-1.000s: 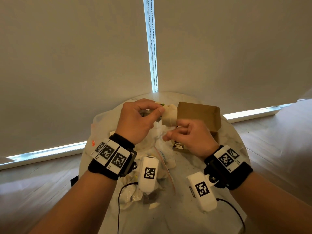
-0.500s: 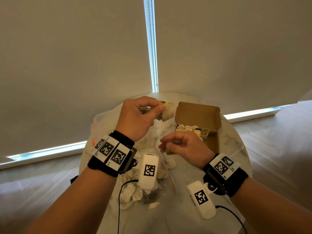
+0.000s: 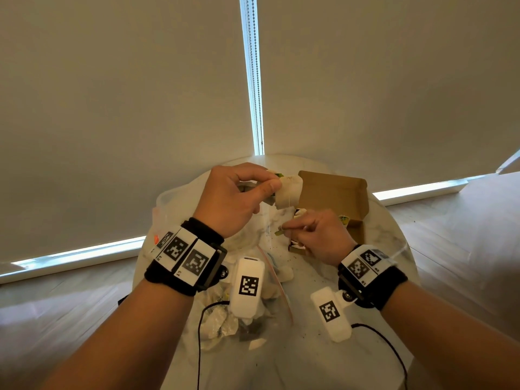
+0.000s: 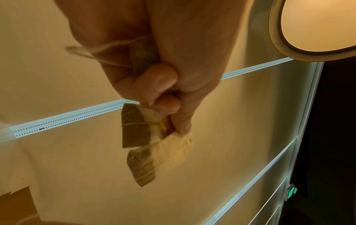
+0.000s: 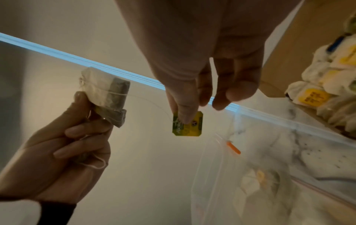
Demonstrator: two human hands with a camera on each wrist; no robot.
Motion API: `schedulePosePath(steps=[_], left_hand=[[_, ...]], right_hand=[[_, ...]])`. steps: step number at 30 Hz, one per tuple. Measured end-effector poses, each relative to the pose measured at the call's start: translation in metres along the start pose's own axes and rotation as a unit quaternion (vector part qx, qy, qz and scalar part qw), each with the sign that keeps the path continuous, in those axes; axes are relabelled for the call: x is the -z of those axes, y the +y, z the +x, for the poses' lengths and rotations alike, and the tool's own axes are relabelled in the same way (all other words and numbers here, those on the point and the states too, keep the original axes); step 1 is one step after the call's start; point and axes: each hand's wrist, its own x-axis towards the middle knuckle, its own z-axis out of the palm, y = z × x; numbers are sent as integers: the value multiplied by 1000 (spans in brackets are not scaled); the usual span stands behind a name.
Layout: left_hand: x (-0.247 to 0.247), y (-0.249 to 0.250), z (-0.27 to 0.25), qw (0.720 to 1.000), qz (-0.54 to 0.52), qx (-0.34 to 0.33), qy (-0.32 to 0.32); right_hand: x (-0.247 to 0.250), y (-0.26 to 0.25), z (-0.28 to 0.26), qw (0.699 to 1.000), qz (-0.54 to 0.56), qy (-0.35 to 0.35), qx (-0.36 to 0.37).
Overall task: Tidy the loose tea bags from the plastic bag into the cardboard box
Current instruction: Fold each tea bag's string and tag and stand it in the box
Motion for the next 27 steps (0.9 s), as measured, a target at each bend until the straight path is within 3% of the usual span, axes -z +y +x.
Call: schedulePosePath(steps=[3, 8, 11, 16, 21, 27], left_hand=[[0, 1, 0, 1000, 3, -5, -13], [-2, -2, -3, 999, -7, -10, -48], [-5, -4, -7, 998, -12, -7, -61], [-6, -9, -12, 998, -15, 8, -64], [-6, -20, -16, 998, -7, 36, -49], [-9, -32, -17, 998, 9, 62, -29]], right_hand=[[7, -12, 7, 997, 61, -26, -47], [21, -27, 20, 998, 26, -53, 10], [27, -30, 26, 999, 3, -3, 35], [29, -37, 27, 989, 91, 105, 55], [32, -48, 17, 974, 169, 124, 87], [35, -53, 1, 975, 83, 133, 156]])
